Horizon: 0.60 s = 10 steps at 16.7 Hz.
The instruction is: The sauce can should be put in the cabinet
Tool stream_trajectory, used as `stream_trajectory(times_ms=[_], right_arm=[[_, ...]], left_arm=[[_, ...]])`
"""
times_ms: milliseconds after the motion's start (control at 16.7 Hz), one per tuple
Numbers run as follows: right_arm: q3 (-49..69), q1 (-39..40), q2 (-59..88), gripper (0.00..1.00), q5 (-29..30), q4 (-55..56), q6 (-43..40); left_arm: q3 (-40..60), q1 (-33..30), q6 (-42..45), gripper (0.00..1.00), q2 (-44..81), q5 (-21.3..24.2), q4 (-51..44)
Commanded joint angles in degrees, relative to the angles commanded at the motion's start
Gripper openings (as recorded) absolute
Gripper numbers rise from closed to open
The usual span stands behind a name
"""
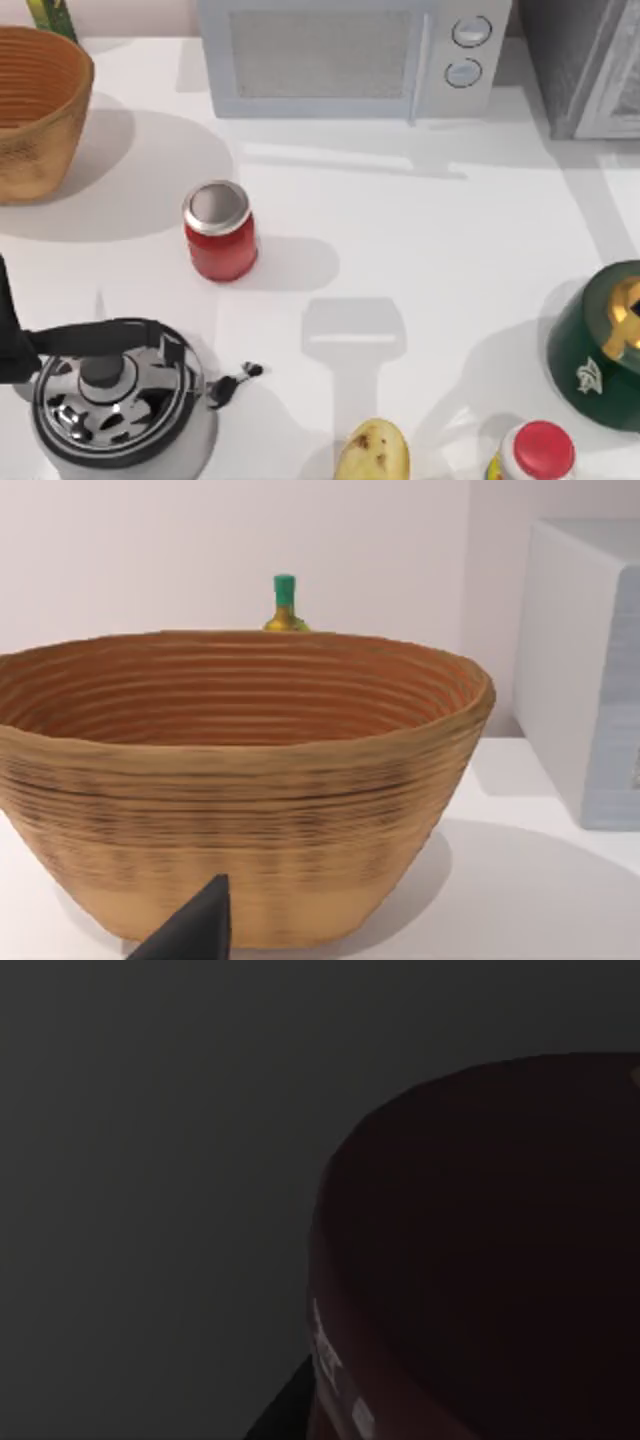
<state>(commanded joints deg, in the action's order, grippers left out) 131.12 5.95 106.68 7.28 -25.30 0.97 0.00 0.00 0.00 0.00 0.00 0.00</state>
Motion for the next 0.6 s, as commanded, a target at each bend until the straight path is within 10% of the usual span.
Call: stream_trajectory(times_ms=[300, 600], right_arm=[[0.45, 0.01, 0.42, 0.00, -0.20, 0.14, 0.01], [0.45, 0.01, 0.42, 0.38, -0.20, 0.14, 0.01]], left_arm=[[0.00, 0.00, 0.00, 1.00, 0.00, 0.00, 0.00], [0.00, 0.00, 0.00, 1.00, 0.00, 0.00, 0.00]])
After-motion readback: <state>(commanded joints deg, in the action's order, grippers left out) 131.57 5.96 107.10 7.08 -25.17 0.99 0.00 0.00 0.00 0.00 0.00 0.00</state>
